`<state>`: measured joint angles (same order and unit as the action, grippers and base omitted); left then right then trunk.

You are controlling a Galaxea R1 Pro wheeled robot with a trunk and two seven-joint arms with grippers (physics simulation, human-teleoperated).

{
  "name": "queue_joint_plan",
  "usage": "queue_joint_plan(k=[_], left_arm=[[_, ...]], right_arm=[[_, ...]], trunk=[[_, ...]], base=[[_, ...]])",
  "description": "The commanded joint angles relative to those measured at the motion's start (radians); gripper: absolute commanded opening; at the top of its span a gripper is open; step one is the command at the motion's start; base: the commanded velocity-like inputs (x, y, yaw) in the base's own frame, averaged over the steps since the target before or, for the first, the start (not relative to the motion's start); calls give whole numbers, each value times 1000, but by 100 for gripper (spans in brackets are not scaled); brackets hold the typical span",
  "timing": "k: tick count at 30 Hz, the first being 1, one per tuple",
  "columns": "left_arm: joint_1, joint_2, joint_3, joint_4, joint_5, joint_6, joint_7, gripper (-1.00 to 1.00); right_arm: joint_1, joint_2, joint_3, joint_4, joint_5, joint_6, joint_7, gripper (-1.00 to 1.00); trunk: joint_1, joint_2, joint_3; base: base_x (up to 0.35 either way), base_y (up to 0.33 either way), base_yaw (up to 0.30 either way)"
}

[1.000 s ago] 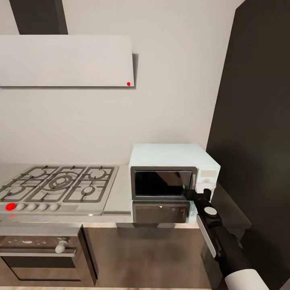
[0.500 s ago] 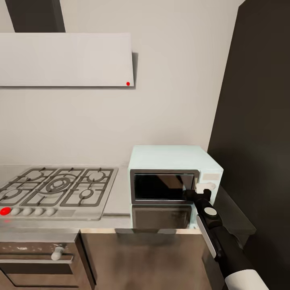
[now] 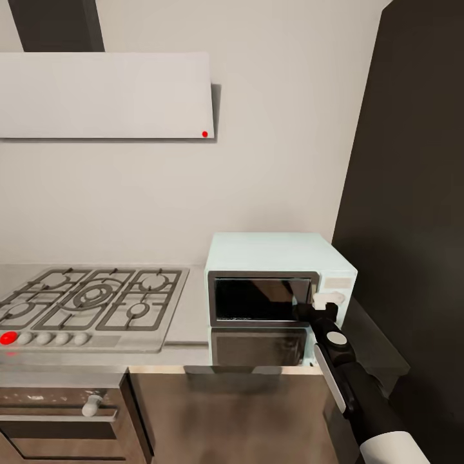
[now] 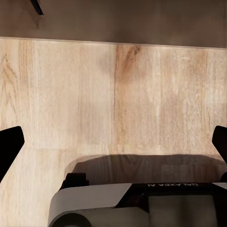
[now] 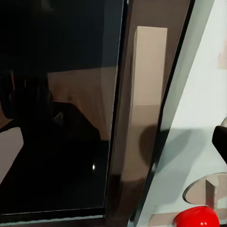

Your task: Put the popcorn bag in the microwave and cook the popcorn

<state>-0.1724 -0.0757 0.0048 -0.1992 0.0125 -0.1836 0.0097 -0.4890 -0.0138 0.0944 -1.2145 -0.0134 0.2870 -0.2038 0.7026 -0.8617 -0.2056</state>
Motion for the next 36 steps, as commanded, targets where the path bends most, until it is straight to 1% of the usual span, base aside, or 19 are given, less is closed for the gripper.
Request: queue_joint_plan(k=[1, 10, 11, 31, 36], left_arm=[[-1, 0, 0, 1, 1, -4, 1, 100], [-1, 0, 0, 1, 1, -4, 1, 100], [-1, 0, 0, 1, 1, -4, 1, 100], [-1, -1, 0, 1, 2, -4, 1, 100], [-1, -1, 0, 1, 1, -4, 1, 100]], right_arm=[[-3, -2, 2, -1, 3, 9, -3, 100], [-3, -2, 2, -2, 3, 9, -3, 100], [-3, -2, 2, -2, 3, 9, -3, -100], [-3, -2, 2, -2, 3, 9, -3, -100], [-3, -2, 2, -2, 3, 9, -3, -100]], trunk=[[0, 0, -1], [0, 0, -1], [0, 0, -1], [0, 0, -1], [0, 0, -1]], base=[[0, 0, 0], [69, 0, 0], [12, 0, 0], [0, 0, 0], [-215, 0, 0]])
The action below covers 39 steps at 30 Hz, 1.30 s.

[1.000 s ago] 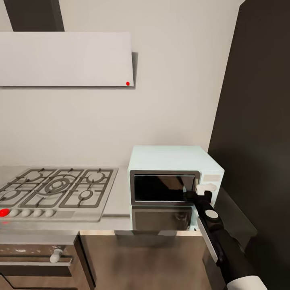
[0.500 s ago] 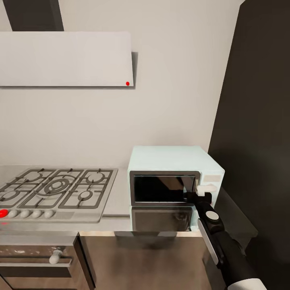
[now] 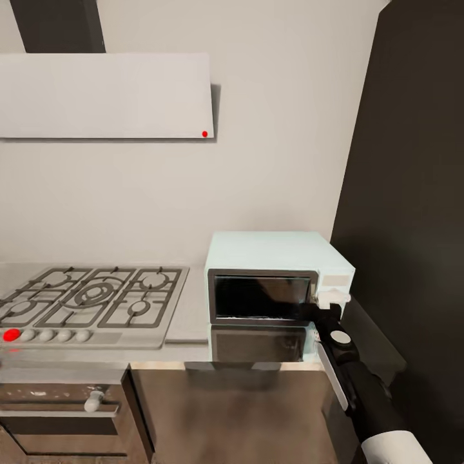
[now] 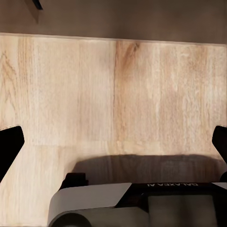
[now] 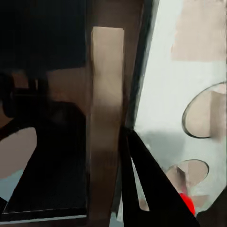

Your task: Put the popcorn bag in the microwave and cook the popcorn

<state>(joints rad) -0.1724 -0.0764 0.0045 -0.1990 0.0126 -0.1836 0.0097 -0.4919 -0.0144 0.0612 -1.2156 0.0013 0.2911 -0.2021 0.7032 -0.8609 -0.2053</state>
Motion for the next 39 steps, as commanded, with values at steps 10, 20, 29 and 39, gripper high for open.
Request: queue_joint_plan(k=[10, 20, 29, 39], left_arm=[[-1, 0, 0, 1, 1, -4, 1, 100], [-1, 0, 0, 1, 1, -4, 1, 100], [-1, 0, 0, 1, 1, -4, 1, 100], [-1, 0, 0, 1, 1, -4, 1, 100]], right_arm=[[-1, -2, 35, -2, -12, 5, -5, -100], [1, -2, 35, -2, -12, 5, -5, -100], [4, -2, 37, -7, -12, 4, -5, -100], [5, -2, 36, -9, -12, 4, -5, -100]], trunk=[[0, -1, -2], [0, -1, -2], [0, -1, -2], [0, -1, -2]], base=[[-31, 0, 0], [-115, 0, 0], [-57, 0, 0], [-122, 60, 0]])
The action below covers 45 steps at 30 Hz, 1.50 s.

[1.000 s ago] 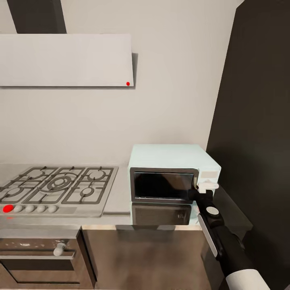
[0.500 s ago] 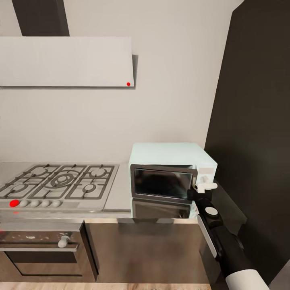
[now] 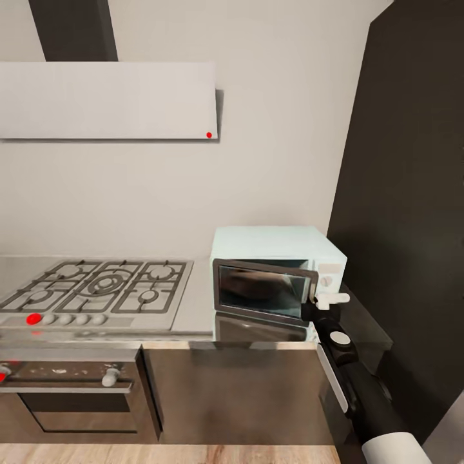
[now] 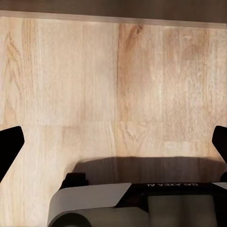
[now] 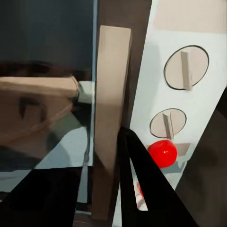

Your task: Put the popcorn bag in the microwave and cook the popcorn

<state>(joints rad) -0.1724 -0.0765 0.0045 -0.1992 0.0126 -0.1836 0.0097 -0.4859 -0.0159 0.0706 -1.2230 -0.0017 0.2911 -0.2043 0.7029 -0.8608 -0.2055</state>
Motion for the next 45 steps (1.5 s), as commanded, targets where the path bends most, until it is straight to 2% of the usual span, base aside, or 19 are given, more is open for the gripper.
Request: queue_joint_plan(k=[1, 22, 45], left_arm=[[-1, 0, 0, 1, 1, -4, 1, 100], [-1, 1, 0, 1, 2, -4, 1, 100], [-1, 1, 0, 1, 1, -4, 1, 100]], right_arm=[[-1, -1, 27, -2, -9, 4, -3, -100], [1, -1, 28, -4, -9, 3, -3, -100], [3, -1, 28, -6, -9, 3, -3, -100]], trunk=[[0, -1, -1], [0, -1, -1], [0, -1, -1]], base=[[-17, 7, 0], [-137, 10, 0], [-54, 10, 0]])
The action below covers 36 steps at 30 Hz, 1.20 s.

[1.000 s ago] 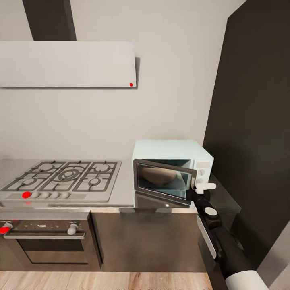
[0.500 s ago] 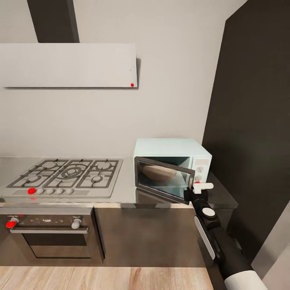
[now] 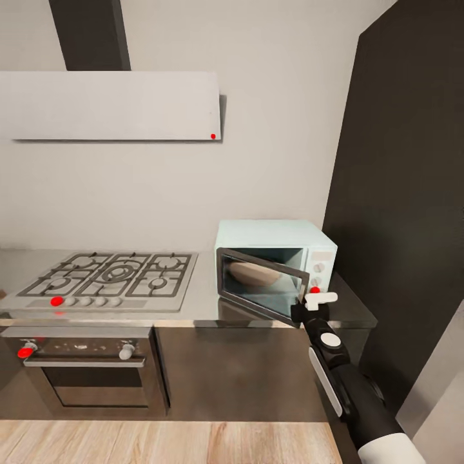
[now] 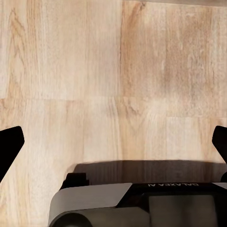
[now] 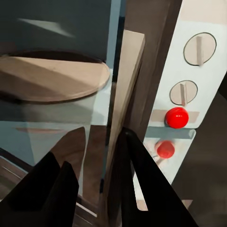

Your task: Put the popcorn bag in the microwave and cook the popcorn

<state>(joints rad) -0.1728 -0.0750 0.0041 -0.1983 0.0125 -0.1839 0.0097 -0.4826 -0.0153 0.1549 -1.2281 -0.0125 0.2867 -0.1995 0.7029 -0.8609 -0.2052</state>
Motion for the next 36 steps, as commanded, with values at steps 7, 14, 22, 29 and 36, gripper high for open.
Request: queue_joint_plan(k=[7, 14, 22, 29, 36], left_arm=[[0, 0, 1, 0, 1, -3, 1, 100], [0, 0, 0, 0, 1, -3, 1, 100], [0, 0, 1, 0, 2, -3, 1, 100], [0, 0, 0, 0, 2, -3, 1, 100], [0, 0, 1, 0, 2, -3, 1, 100]], right_arm=[[-1, -2, -57, -1, 2, 8, -8, -100], [-1, -2, -53, -1, 2, 8, -8, 100], [-1, -1, -48, -1, 2, 8, -7, 100], [-1, -1, -48, -1, 2, 8, -6, 100], [0, -1, -48, -2, 3, 8, -7, 100]], trunk=[[0, -1, -2], [0, -1, -2], [0, -1, -2], [0, -1, -2], [0, -1, -2]], base=[[-1, 0, 0], [0, 0, 0], [-165, 31, 0], [-61, 6, 0], [-124, 22, 0]])
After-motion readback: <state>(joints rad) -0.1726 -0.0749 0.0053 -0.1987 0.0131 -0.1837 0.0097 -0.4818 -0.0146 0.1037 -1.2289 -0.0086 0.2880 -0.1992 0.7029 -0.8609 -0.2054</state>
